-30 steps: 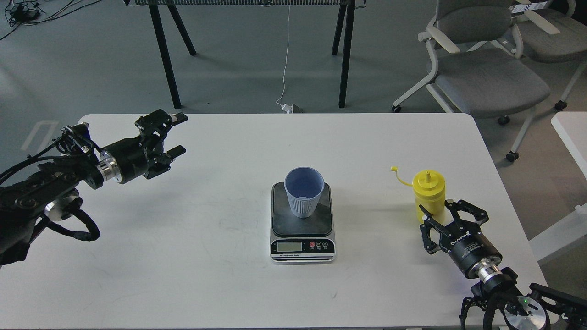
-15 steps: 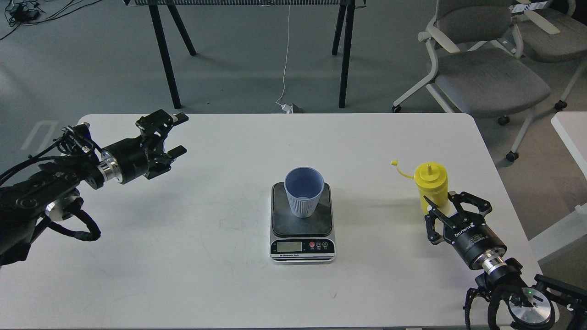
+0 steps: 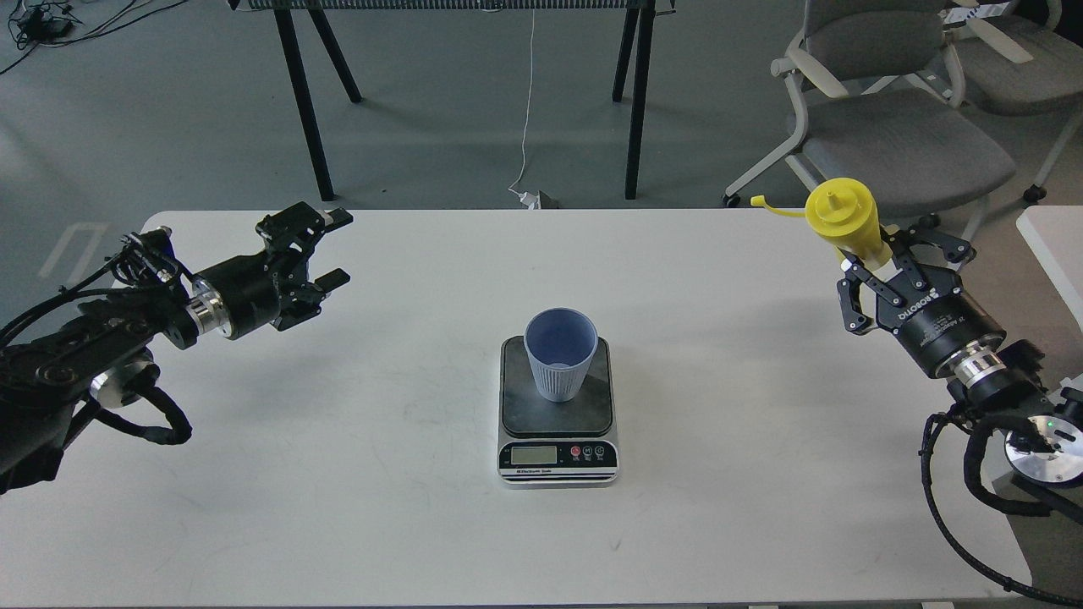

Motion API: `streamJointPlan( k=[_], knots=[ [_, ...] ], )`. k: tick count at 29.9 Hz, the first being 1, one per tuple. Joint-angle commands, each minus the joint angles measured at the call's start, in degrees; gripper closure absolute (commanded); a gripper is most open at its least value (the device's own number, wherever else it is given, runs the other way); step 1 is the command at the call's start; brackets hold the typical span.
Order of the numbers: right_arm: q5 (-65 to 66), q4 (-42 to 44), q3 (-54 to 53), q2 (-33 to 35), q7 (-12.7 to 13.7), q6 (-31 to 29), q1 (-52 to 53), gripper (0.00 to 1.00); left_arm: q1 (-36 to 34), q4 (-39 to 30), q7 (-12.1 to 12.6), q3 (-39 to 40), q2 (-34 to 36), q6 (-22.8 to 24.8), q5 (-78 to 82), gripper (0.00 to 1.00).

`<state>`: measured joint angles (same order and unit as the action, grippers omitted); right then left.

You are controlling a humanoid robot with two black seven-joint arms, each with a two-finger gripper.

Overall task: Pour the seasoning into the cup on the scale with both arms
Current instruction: 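Close the right gripper around the yellow bottle and lift it, then carry the bottle over the blue cup and tip it nozzle down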

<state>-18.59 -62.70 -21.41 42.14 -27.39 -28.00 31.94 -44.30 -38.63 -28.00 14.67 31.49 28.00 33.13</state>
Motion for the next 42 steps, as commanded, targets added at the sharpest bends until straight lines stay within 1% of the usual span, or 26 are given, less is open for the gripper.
streamJointPlan(
  k=[1, 4, 11, 16, 23, 27, 29, 31, 35, 38, 42],
  knots=[
    [2.4, -0.2, 0.1, 0.0, 2.2, 0.0, 2.9, 0.86, -0.1, 0.0, 0.0, 0.0, -0.1, 0.0, 0.0, 0.00],
    [4.2, -0.6, 0.1, 0.0, 4.8, 0.0, 5.7, 0.87, -0.1, 0.0, 0.0, 0.1, -0.1, 0.0, -0.1, 0.00],
    [12.2, -1.4, 0.1, -0.1, 5.4, 0.0, 12.3, 0.87, 0.0, 0.0, 0.0, 0.1, -0.2, 0.0, 0.0, 0.00],
    [20.6, -2.2, 0.1, -0.5, 7.6, 0.0, 16.3, 0.87, 0.0, 0.0, 0.0, 0.1, -0.3, 0.0, 0.0, 0.00],
    [29.3, -2.1, 0.2, -0.8, 9.0, 0.0, 20.1, 0.87, -0.1, 0.0, 0.0, 0.2, -0.2, 0.0, -0.1, 0.00],
    [35.3, -2.0, 0.2, -1.2, 9.4, 0.0, 21.8, 0.87, -0.1, 0.0, 0.0, 0.4, -0.2, 0.0, -0.1, 0.00],
    [37.9, -2.0, 0.3, -2.0, 10.1, 0.0, 22.6, 0.87, -0.1, 0.0, 0.0, 0.5, -0.2, 0.0, -0.1, 0.00],
    [41.2, -2.1, 1.7, -2.8, 10.6, 0.0, 23.8, 0.87, -0.1, 0.0, 0.0, 0.5, -0.2, 0.0, -0.1, 0.00],
    [46.7, -1.6, 7.2, -3.5, 10.7, 0.0, 28.6, 0.87, -0.1, 0.0, 0.0, 0.5, -0.2, 0.0, -0.1, 0.00],
    [47.8, -1.1, 11.0, -3.7, 10.7, 0.0, 32.2, 0.87, -0.1, 0.0, 0.0, 0.5, -0.2, 0.0, -0.1, 0.00],
    [48.5, 0.4, 14.4, -6.3, 10.7, 0.0, 34.9, 0.87, -0.1, 0.0, 0.0, 0.5, -0.2, 0.0, -0.1, 0.00]
  ],
)
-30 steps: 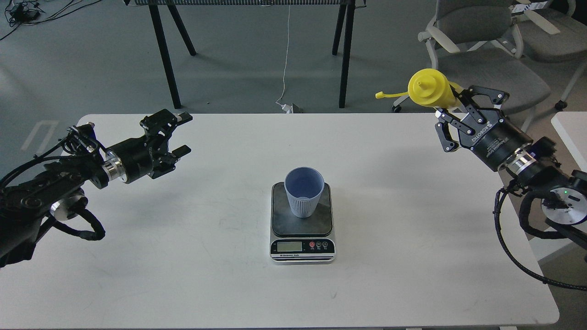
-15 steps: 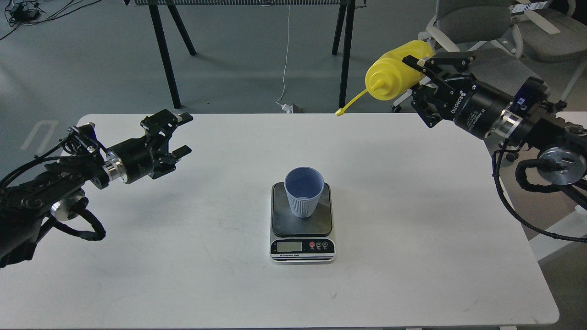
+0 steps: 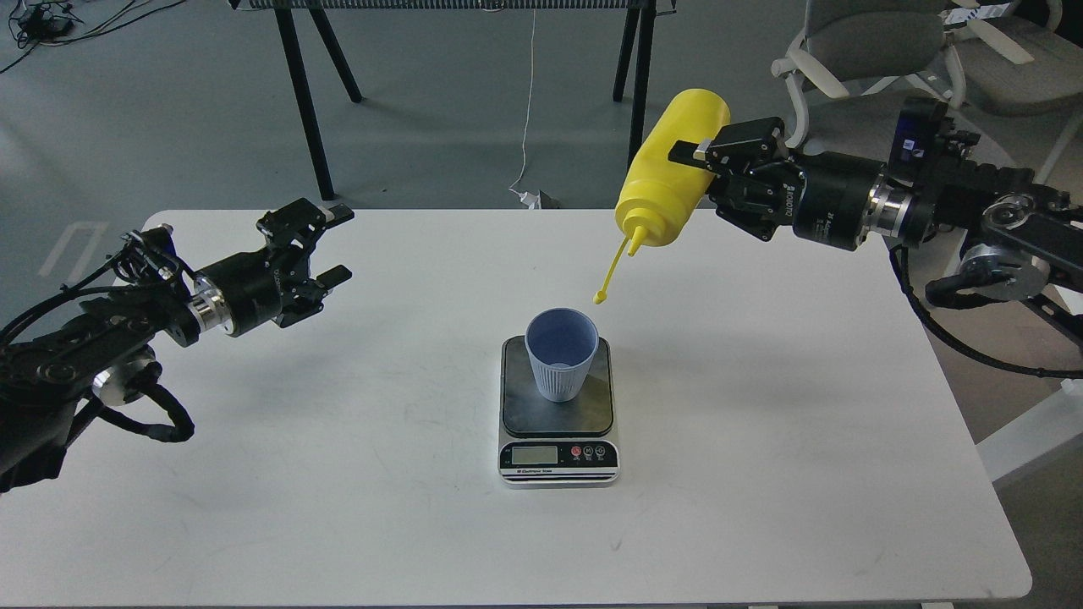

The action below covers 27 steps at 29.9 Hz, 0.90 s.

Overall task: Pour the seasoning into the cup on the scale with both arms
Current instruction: 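Carry the bottle over the blue cup and tip it nozzle down, then hold the inverted bottle above the cup, squeezing sauce into it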

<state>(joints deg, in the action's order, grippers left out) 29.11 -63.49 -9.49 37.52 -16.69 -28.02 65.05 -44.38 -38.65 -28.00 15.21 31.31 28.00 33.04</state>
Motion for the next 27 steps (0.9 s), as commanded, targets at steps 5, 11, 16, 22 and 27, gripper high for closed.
streamJointPlan(
  k=[5, 11, 16, 22, 27],
  knots=[
    [4.3, 2.8, 3.8, -3.5, 0.0, 0.0, 3.9, 0.87, 0.0, 0.0, 0.0, -0.1, 0.1, 0.0, 0.0, 0.00],
    [6.7, 9.0, 3.9, -8.6, 0.0, 0.0, 4.5, 0.87, 0.0, 0.0, 0.0, -0.1, 0.1, 0.0, 0.0, 0.00],
    [8.2, 13.5, 3.9, -13.4, 0.0, 0.0, 4.5, 0.87, 0.0, 0.0, 0.0, -0.1, 0.1, 0.0, 0.0, 0.00],
    [10.1, 18.3, 3.9, -17.9, -0.1, 0.0, 4.5, 0.86, 0.0, 0.0, 0.0, -0.2, 0.2, 0.0, 0.0, 0.00],
    [11.0, 20.4, 4.0, -21.3, -0.1, 0.0, 4.3, 0.86, 0.1, 0.0, 0.0, -0.2, 0.1, 0.0, 0.0, 0.00]
  ],
)
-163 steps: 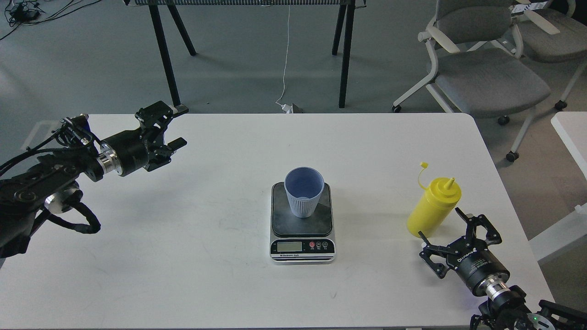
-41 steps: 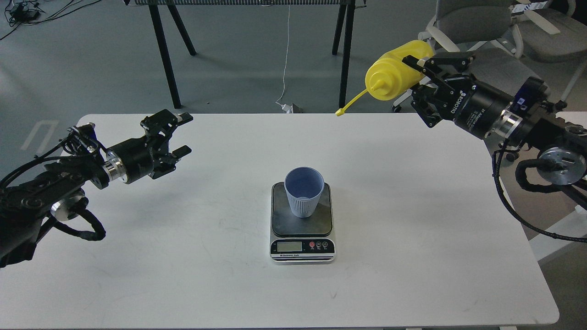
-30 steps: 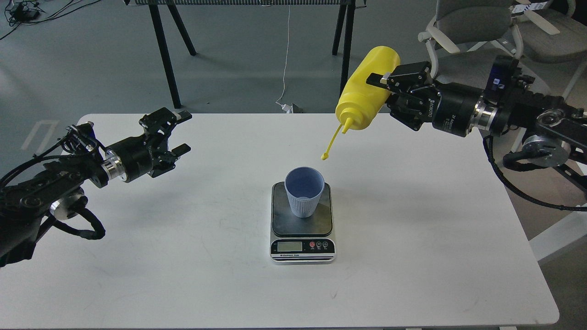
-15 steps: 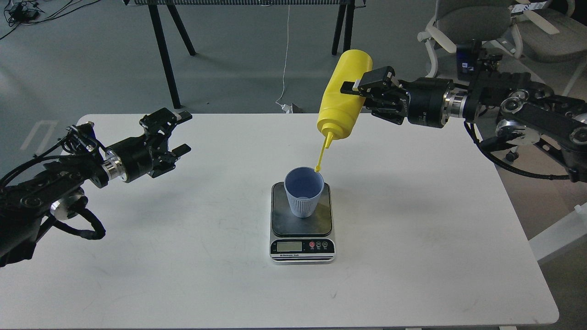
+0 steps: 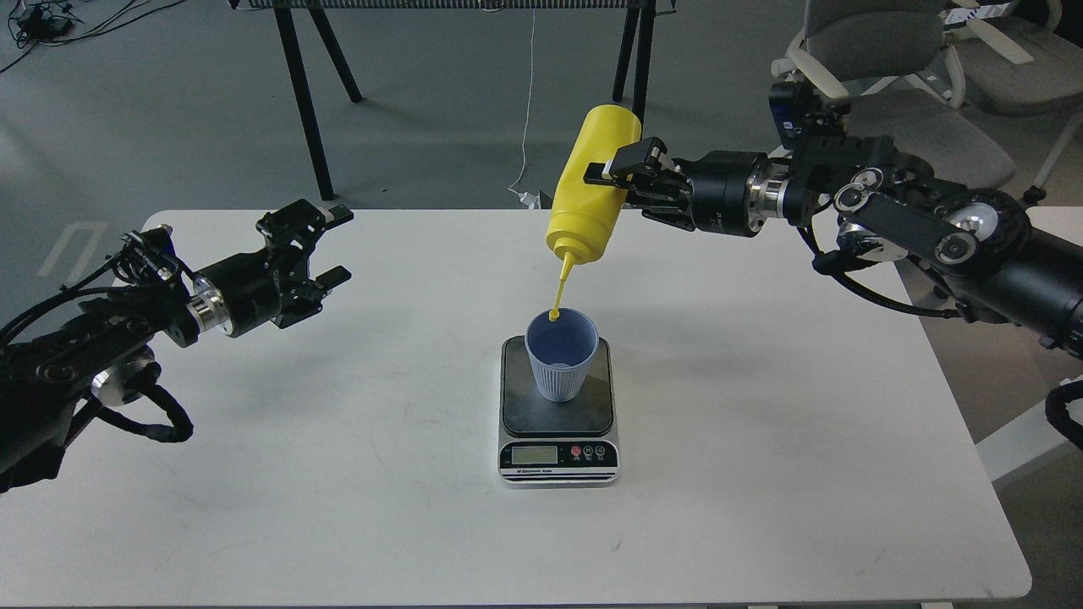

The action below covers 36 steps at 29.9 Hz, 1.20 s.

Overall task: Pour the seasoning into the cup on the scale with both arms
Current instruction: 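Hold the inverted bottle above the cup, squeezing sauce into it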

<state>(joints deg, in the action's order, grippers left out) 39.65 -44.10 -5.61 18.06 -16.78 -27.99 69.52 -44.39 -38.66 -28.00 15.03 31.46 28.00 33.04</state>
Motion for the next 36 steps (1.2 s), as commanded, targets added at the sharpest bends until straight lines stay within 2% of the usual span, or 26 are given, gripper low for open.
streamJointPlan(
  k=[1, 15, 36],
  knots=[
    [0.9, 1.1, 0.1, -2.1, 0.0, 0.0, -0.2, 0.86, 0.1, 0.0, 0.0, 0.0, -0.1, 0.0, 0.0, 0.00],
    [5.5, 2.5, 6.0, -4.6, 0.2, 3.7, 2.3, 0.86, 0.1, 0.1, 0.0, 0.0, -0.2, 0.0, 0.0, 0.00],
    [5.6, 5.5, 6.6, -8.1, 0.2, 4.0, 4.7, 0.86, 0.1, 0.0, 0.0, -0.1, -0.1, 0.0, 0.0, 0.00]
  ],
)
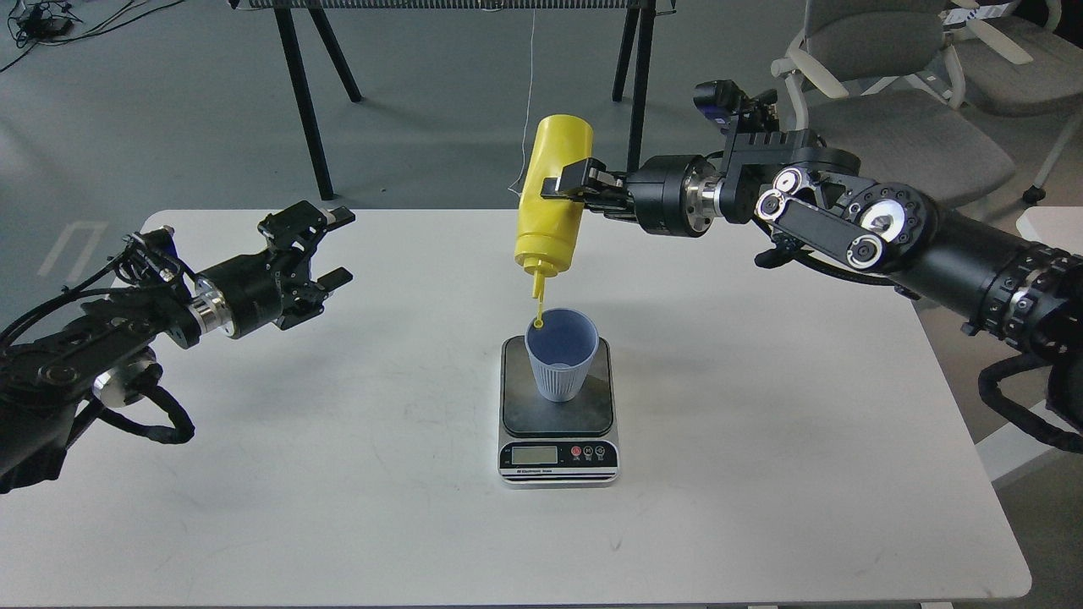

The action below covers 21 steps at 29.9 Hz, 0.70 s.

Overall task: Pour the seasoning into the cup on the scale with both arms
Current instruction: 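Hold the inverted bottle above the cup, squeezing sauce into it, then raise the bottle upright and pull it away from the cup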

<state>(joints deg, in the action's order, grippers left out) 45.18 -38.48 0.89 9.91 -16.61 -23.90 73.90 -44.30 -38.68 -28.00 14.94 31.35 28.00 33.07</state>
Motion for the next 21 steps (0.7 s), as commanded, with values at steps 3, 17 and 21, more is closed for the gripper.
streamJointPlan(
  k=[3, 17, 21],
  knots=[
    [0.1, 0.0, 0.8, 0.0, 0.0, -0.1, 0.9, 0.86, 0.0, 0.0, 0.0, -0.1, 0.0, 0.0, 0.1, 0.00],
    [-1.1, -0.8, 1.2, 0.7, 0.0, -0.6, 1.3, 0.86, 0.0, 0.1, 0.0, -0.5, 0.0, 0.0, 0.1, 0.00],
    [-2.4, -1.4, 0.1, 2.1, 0.0, -0.8, 1.1, 0.86, 0.0, 0.0, 0.0, -0.6, 0.1, 0.0, 0.1, 0.00]
  ],
)
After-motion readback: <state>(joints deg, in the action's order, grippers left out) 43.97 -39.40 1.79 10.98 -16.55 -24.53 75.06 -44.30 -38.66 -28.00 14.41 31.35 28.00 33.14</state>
